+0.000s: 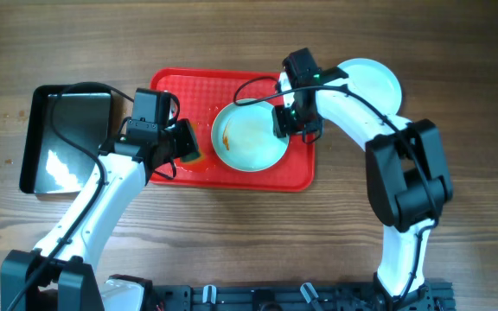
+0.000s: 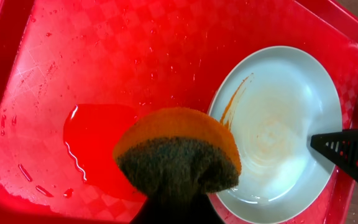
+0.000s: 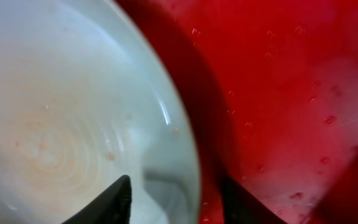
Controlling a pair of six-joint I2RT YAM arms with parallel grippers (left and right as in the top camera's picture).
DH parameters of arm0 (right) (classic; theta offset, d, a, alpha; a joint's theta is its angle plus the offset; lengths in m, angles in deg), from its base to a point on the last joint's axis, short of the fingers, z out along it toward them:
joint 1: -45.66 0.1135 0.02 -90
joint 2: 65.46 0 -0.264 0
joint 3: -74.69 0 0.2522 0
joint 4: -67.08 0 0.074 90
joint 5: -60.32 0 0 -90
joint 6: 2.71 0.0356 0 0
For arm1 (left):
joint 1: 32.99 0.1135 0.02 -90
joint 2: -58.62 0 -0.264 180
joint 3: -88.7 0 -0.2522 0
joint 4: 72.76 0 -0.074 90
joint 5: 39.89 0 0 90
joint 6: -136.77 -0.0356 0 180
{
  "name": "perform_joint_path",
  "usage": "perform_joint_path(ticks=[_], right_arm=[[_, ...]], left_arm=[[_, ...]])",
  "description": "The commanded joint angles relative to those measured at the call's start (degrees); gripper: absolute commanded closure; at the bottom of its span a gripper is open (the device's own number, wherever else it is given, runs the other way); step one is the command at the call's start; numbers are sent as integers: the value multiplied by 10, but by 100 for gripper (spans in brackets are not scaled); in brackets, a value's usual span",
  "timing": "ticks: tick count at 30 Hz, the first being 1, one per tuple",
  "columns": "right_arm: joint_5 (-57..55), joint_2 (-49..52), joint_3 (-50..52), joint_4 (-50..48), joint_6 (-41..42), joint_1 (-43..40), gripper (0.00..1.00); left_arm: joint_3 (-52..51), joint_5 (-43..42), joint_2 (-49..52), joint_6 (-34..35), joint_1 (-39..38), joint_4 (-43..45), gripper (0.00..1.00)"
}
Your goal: Clean dirty plates on tray and stack at the side
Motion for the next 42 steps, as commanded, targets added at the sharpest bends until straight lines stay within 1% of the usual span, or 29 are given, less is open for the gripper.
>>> perform_joint_path(ticks=[1, 2, 4, 6, 8, 10, 12, 13, 18, 20, 24, 28, 30, 32, 33, 34, 35, 38, 40, 42], right_arm=[[2, 39, 5, 0, 5, 1, 86], [1, 39, 5, 0, 10, 2, 96], [0, 39, 0, 5, 12, 10, 96], [-3, 39, 0, 1, 17, 31, 96], [-6, 39, 0, -20, 57, 66, 95], [-7, 39, 0, -39, 94, 84, 96], [-32, 39, 0, -47, 136, 97, 96], [-42, 39, 0, -47, 139, 100, 96], [-70, 39, 0, -45, 167, 100, 96], [-78, 39, 0, -45, 181, 99, 96], [-78, 39, 0, -45, 181, 99, 96], [-78, 39, 0, -44, 180, 99, 96], [-78, 39, 0, -40, 178, 99, 96], [-80, 39, 0, -40, 177, 99, 96], [-80, 39, 0, -40, 177, 99, 96], [-80, 39, 0, -40, 177, 99, 96], [-80, 39, 0, -40, 177, 99, 96], [-80, 39, 0, -40, 178, 99, 96], [-80, 39, 0, -40, 178, 99, 96], [-80, 39, 1, -39, 178, 99, 96]], left_arm=[[-3, -8, 3, 5, 1, 3, 96], [-3, -13, 3, 5, 1, 4, 96], [-3, -37, 3, 5, 1, 9, 96], [-3, -38, 3, 6, 1, 23, 96], [-3, -55, 4, 6, -13, 48, 96], [-3, -54, 10, 6, -27, 63, 96], [-3, -54, 30, 24, -43, 81, 96], [-3, -54, 54, 48, -54, 97, 96], [-3, -50, 136, 53, -62, 119, 96], [-3, -44, 143, 53, -62, 119, 96], [-3, -32, 147, 53, -63, 128, 96], [-3, -27, 173, 52, -63, 140, 96], [-3, 32, 192, 48, -63, 127, 96], [-3, 123, 195, 46, -63, 98, 96], [-3, 144, 195, 26, -63, 94, 96], [-3, 166, 195, -15, -63, 92, 96], [-3, 186, 194, -37, -63, 93, 96], [-1, 268, 180, -47, -63, 93, 96], [-1, 296, 152, -47, -63, 93, 96], [-1, 298, 104, -47, -63, 93, 96]])
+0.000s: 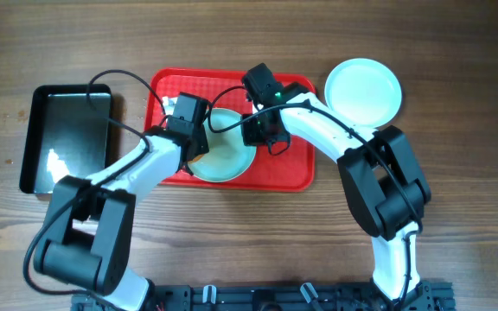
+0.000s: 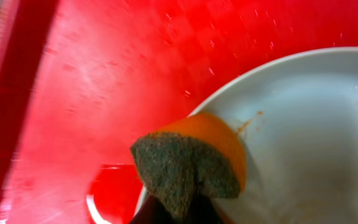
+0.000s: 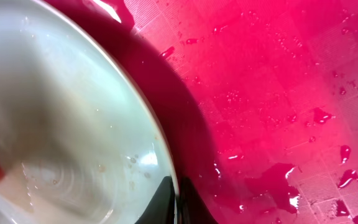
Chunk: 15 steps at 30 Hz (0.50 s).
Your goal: Clean dirty plates on tray and stack at the side
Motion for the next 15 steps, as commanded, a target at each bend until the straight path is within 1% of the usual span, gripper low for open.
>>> perform_joint_path(ticks=[1, 2, 4, 6, 7, 10, 12, 15], right_arm=[[-56, 29, 7, 8, 11, -4, 96], [-58, 29, 7, 8, 11, -4, 96], [-58, 29, 7, 8, 12, -4, 96], [-57, 29, 7, 6, 12, -4, 96], [-57, 29, 7, 6, 13, -4, 96], [-57, 29, 7, 6, 12, -4, 95], [-57, 29, 7, 6, 12, -4, 96], [-58, 29, 7, 6, 12, -4, 96]], left_arm=[[-7, 70, -80, -12, 6, -2, 96], [-7, 56, -97, -7, 6, -2, 96], [-7, -43, -118, -3, 6, 6, 96], [-8, -163, -105, -3, 6, 24, 96], [-8, -190, -93, -3, 6, 29, 96], [-9, -208, -18, 14, 6, 58, 96], [-9, -211, 10, 14, 6, 75, 96], [-9, -223, 56, 14, 5, 122, 96]])
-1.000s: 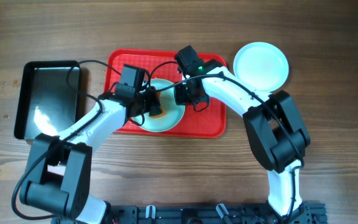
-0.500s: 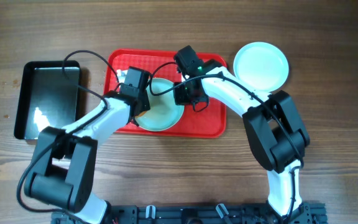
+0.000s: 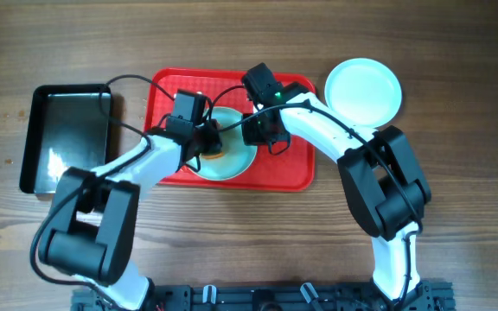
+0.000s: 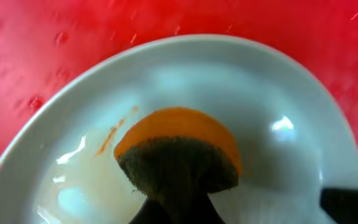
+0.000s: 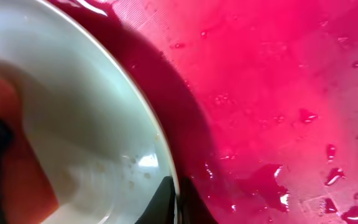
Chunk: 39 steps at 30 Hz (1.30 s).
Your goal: Clean dirty plates on tray and stack at the side
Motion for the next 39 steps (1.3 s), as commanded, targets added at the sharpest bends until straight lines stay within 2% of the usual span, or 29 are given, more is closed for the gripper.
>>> perform_joint_path(ticks=[1, 2, 4, 6, 8, 10, 15, 17, 20, 27, 29, 32, 35, 39], right_arm=[[-45, 29, 8, 5, 5, -4, 96], [-45, 29, 8, 5, 4, -4, 95], [-45, 29, 8, 6, 4, -4, 96], [-45, 29, 8, 7, 4, -4, 96], [-45, 29, 9, 6, 4, -4, 96], [-45, 29, 9, 6, 4, -4, 96], [-47, 29, 9, 7, 3, -4, 96], [-47, 29, 9, 7, 4, -4, 96], [-47, 29, 9, 5, 4, -4, 96], [-47, 29, 9, 8, 4, -5, 96], [-47, 29, 9, 8, 4, -5, 96], [-47, 29, 9, 9, 3, -5, 96], [-47, 29, 9, 9, 4, -5, 96], [-47, 28, 9, 9, 4, -5, 96]], left_arm=[[-3, -21, 34, 5, 0, 29, 94], [-3, -15, 36, 0, 1, 35, 86], [-3, 52, 36, -20, 1, 34, 96], [-3, 160, 36, -21, 2, 11, 96], [-2, 234, 34, -21, 2, -9, 96], [-2, 247, 19, -21, 2, -13, 96], [-2, 246, -93, -20, 1, -14, 96], [-2, 194, -137, -9, 0, -23, 96], [-3, 15, -130, 49, -1, -22, 96], [-3, -43, 1, 58, -7, -26, 96], [-3, -1, 4, 39, -7, -56, 96], [-2, 148, 2, 19, -7, -104, 96], [-2, 242, -15, -16, -7, -121, 96], [-1, 281, -92, -15, -7, -123, 96]])
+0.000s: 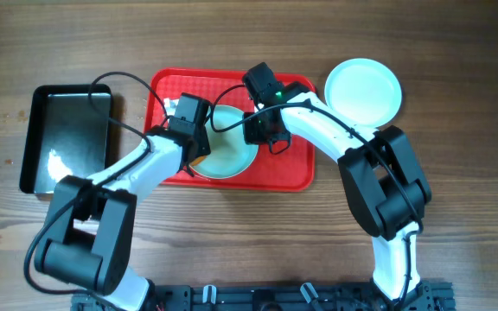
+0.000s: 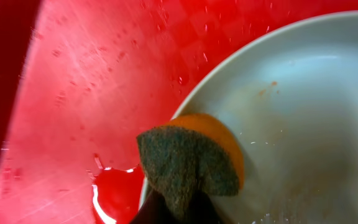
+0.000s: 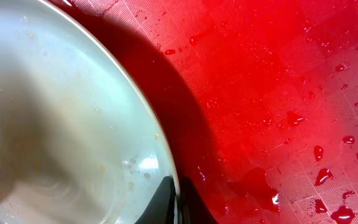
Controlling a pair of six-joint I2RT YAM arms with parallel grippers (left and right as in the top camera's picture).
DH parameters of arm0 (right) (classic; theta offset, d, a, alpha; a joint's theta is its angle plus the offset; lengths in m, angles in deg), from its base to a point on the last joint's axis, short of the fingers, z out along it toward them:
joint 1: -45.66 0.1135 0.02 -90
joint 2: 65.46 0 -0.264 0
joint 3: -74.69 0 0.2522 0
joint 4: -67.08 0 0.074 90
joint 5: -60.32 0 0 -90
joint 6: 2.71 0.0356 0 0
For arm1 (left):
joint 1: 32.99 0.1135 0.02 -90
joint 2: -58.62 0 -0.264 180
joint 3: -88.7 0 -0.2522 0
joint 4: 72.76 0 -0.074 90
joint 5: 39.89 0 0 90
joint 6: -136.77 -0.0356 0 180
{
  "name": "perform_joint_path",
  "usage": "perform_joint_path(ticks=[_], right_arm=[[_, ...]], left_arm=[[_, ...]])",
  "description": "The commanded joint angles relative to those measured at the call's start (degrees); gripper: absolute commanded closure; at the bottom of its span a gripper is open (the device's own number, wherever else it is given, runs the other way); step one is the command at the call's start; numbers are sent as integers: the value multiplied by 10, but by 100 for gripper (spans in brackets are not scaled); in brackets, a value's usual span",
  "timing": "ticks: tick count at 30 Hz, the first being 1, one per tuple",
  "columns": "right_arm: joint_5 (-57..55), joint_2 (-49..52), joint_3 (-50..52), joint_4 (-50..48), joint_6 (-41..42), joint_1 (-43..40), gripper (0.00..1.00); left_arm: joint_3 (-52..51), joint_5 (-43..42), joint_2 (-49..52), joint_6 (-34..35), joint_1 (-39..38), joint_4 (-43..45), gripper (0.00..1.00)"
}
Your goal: Clean dirty plates on tray and stack at the side
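Observation:
A pale plate (image 1: 230, 154) lies on the red tray (image 1: 296, 173), with faint orange specks (image 2: 272, 85) left in it. My left gripper (image 2: 179, 210) is shut on an orange-and-grey sponge (image 2: 194, 158), which rests on the plate's left rim (image 2: 191, 102). In the overhead view that gripper (image 1: 199, 154) sits at the plate's left side. My right gripper (image 3: 178, 200) is shut on the plate's right rim (image 3: 160, 149), one finger inside and one outside; from overhead it (image 1: 258, 131) is at the plate's upper right.
A clean white plate (image 1: 363, 89) sits on the wooden table right of the tray. A black tray (image 1: 67, 138) lies to the left. Water pools and drops (image 2: 114, 193) cover the red tray's floor. The tray has a raised rim (image 2: 5, 93).
The sponge was in the middle of the plate; now it is at the plate's left rim. The orange streak has shrunk to faint specks. My right gripper holds the rim as before.
At first the plate bore an orange streak, the sponge hung over the tray left of it, and my right gripper stood open astride the rim. Then the right gripper was shut on the rim, the plate lay further left, and the sponge was at its left edge, then mid-plate, now left again.

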Motion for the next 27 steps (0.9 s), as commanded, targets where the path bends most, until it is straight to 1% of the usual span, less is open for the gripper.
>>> perform_joint_path(ticks=[1, 4, 5, 7, 10, 12, 14, 15, 16, 17, 19, 23, 25, 27], right_arm=[[-40, 26, 8, 14, 0, -3, 96], [-46, 2, -19, 51, -17, -3, 96], [-68, -14, -30, 60, -17, -3, 96], [-146, -44, -58, 80, -19, -3, 95], [-256, -77, -110, 119, -56, -1, 96], [-344, -103, -124, 128, -92, 5, 96], [-412, -123, -125, 129, -146, 13, 96], [-465, -131, -125, 133, -167, 23, 96], [-511, -138, -125, 135, -168, 33, 96], [-539, -143, -125, 137, -191, 43, 95], [-571, -150, -125, 135, -214, 55, 96], [-745, -153, -125, 125, -268, 86, 96], [-769, -153, -125, 99, -304, 100, 96], [-768, -153, -125, 89, -314, 111, 96]], left_arm=[[-9, 83, -94, -10, 5, -7, 96], [-10, 73, -201, 43, 12, -46, 96], [-10, 52, -224, 51, 17, -62, 96], [-10, 4, -236, 50, 25, -86, 96], [-14, -74, -197, 50, 25, -92, 96], [-14, -76, -155, 50, 25, -83, 96], [-14, -103, -112, 50, 25, -56, 96], [-14, -119, -98, 50, 25, -44, 96], [-14, -126, -86, 50, 25, -31, 96], [-14, -125, -77, 50, 25, -27, 96], [-14, -125, -70, 50, 26, -27, 96], [-14, -125, -69, 50, 26, -27, 96], [-14, -125, -69, 50, 26, -27, 96], [-14, -125, -69, 50, 26, -27, 96]])
